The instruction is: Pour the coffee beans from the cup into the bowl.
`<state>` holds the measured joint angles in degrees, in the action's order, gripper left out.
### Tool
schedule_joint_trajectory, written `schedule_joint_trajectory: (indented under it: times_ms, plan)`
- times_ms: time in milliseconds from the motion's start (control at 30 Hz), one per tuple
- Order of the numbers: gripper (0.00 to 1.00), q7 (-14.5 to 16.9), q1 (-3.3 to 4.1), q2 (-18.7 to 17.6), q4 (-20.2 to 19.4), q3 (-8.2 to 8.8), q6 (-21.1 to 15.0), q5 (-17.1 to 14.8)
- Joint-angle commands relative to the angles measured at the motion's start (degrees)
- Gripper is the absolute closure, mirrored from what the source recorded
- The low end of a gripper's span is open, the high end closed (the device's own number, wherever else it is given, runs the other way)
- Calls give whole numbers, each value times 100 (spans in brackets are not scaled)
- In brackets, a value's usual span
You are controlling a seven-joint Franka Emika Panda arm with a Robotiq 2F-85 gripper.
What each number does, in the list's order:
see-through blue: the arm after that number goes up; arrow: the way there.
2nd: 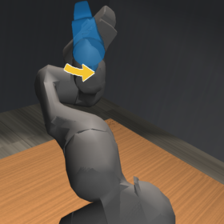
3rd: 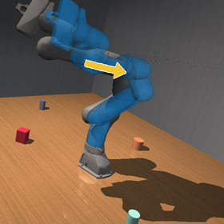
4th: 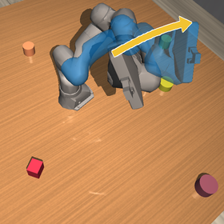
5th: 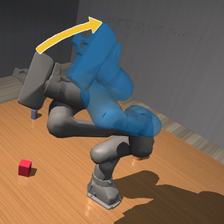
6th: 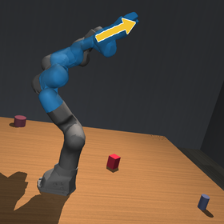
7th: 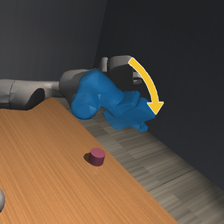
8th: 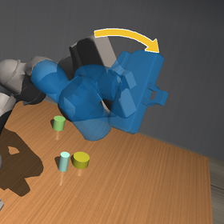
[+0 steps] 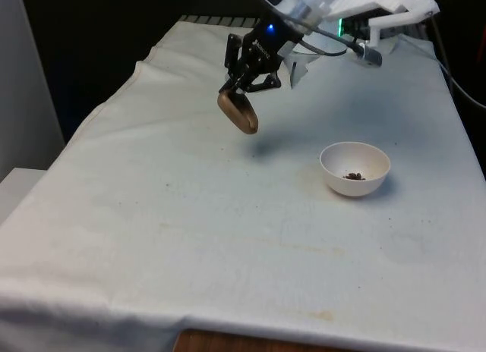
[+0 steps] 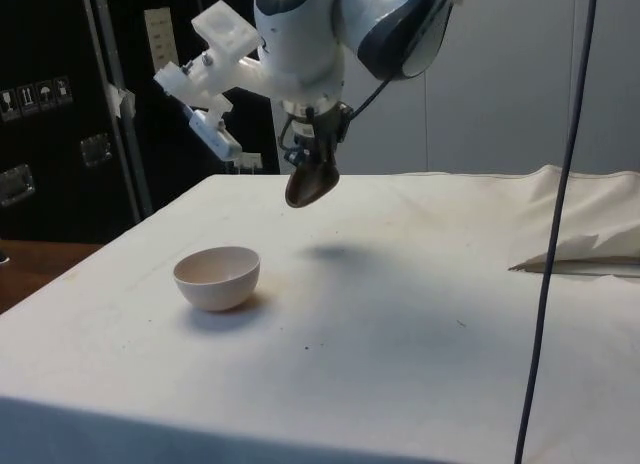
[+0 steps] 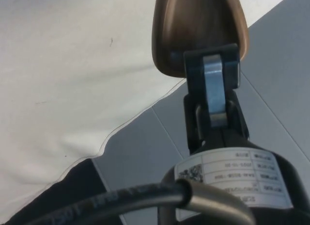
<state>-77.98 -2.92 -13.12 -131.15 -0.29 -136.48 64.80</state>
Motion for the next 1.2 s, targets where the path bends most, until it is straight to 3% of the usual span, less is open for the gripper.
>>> schedule_joint_trajectory:
  times_ms: [0, 33, 67, 333, 367, 400, 600, 633, 667, 933, 967, 1000, 1167]
  plan:
    - [100, 86, -46, 57, -63, -6, -143, -92]
    - [100, 0, 0, 17, -11, 11, -23, -11]
    - [100, 92, -46, 69, -74, 6, -166, -109]
    - [100, 132, -46, 80, -103, 80, -407, -264]
    - [100, 29, 0, 80, -69, 92, -269, -166]
    - [100, 138, -46, 80, -109, 92, -441, -281]
    - [100, 166, -46, 69, -155, 155, -647, -390]
    - [100, 63, 0, 74, -120, 166, -510, -286]
    - [100, 166, -46, 69, -160, 160, -676, -401]
    - [100, 189, -46, 34, -229, 246, -940, -533]
    - [100, 97, 0, 46, -195, 264, -802, -447]
    - [100, 183, -46, 23, -241, 252, -968, -544]
    - [100, 195, -46, 6, -292, 298, -1146, -625]
